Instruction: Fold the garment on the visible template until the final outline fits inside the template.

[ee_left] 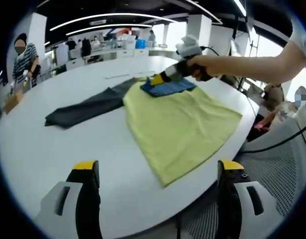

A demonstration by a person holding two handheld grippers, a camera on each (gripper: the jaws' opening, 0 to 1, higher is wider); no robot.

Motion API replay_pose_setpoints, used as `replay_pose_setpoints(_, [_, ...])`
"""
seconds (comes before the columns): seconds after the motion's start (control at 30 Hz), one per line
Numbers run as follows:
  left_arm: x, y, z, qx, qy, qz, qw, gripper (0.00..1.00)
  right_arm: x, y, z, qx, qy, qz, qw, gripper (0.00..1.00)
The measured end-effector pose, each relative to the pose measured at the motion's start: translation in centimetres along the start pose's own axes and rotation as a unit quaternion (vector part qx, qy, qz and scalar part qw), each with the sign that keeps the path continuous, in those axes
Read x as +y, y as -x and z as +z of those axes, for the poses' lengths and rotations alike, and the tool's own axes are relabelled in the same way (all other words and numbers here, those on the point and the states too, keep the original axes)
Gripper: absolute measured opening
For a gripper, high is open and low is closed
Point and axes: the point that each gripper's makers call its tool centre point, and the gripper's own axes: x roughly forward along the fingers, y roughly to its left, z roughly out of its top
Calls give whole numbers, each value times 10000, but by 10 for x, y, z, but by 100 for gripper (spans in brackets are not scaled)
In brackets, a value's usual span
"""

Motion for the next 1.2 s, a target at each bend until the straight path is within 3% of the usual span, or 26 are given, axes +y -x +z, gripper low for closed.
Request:
replay_pose_setpoints(0.23, [2, 2, -3, 6, 54, 52, 10000, 95, 16, -14, -4, 48, 8, 204, 9998, 0])
replay_pose_setpoints(0.47, [4, 3, -3, -20, 86, 80, 9999, 95, 28, -23, -21, 291, 119, 340, 9989, 0])
replay_pose_setpoints(0.7, [4, 2, -3, -18, 81, 86, 9999, 95, 25, -25, -30, 457, 131, 317, 9984, 0])
replay_pose_setpoints(0.9, [5, 2, -3, -14, 72, 97, 9999, 96, 29, -24, -31, 496, 181, 419, 9977, 18])
replay_pose_setpoints(1.07, [5, 1, 1, -11, 31, 80, 10000, 96, 28, -20, -38, 643, 335, 415, 9965, 20])
replay_pose_setpoints(1.2, [9, -3, 12, -42, -62, 53, 10000, 95, 26, -14, -36, 633, 612, 379, 9954, 29])
